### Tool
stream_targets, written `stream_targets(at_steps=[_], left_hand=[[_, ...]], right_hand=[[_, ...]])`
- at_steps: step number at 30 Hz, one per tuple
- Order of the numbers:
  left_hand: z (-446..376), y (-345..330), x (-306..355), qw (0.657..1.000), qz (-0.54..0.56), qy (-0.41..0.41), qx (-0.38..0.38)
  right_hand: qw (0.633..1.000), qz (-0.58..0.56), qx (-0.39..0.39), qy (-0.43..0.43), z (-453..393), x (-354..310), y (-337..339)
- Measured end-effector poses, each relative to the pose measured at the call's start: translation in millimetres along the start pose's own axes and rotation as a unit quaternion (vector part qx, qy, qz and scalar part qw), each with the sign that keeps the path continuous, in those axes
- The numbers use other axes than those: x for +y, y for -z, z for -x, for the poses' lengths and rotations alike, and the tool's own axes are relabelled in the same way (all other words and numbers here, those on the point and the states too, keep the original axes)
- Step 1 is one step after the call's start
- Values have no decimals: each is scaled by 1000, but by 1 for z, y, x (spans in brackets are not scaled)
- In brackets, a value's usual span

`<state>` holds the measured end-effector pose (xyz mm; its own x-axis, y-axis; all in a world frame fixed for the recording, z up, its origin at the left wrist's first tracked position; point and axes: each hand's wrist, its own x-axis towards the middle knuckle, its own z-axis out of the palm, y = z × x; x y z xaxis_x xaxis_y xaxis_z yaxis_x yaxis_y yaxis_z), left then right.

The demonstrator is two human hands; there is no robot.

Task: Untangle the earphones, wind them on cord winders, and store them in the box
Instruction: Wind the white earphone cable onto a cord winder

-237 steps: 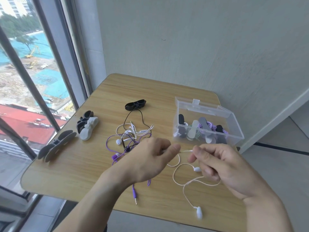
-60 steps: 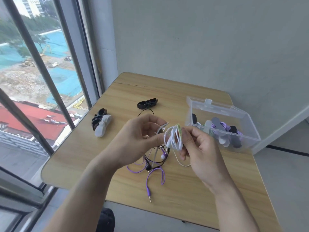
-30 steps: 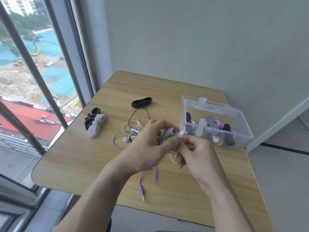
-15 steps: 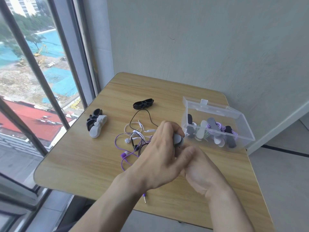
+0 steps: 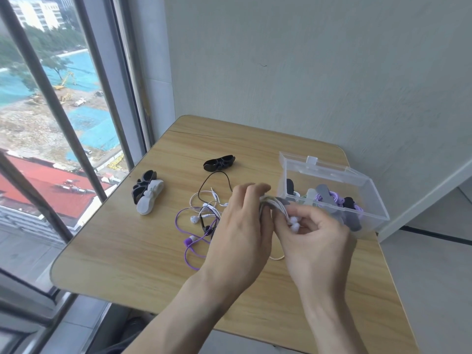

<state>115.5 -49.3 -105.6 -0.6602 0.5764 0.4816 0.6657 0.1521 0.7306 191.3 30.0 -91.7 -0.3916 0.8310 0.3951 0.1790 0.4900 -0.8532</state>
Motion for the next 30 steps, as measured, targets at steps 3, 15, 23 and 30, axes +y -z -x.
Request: stream_targets(at_steps=[3, 15, 23, 30], left_hand=[[-1, 2, -1, 999, 19, 35, -12], [-10, 20, -7, 987, 98, 121, -44], [-18, 32, -9, 942, 251, 194, -108], [-17, 24, -3, 905, 342, 243, -71]], right_hand=[[1000, -17, 10, 23, 5, -2, -1], [965, -214, -142, -57, -7, 4, 6], [959, -217, -183, -27, -16, 7, 11], [989, -83, -123, 15, -15, 16, 2]])
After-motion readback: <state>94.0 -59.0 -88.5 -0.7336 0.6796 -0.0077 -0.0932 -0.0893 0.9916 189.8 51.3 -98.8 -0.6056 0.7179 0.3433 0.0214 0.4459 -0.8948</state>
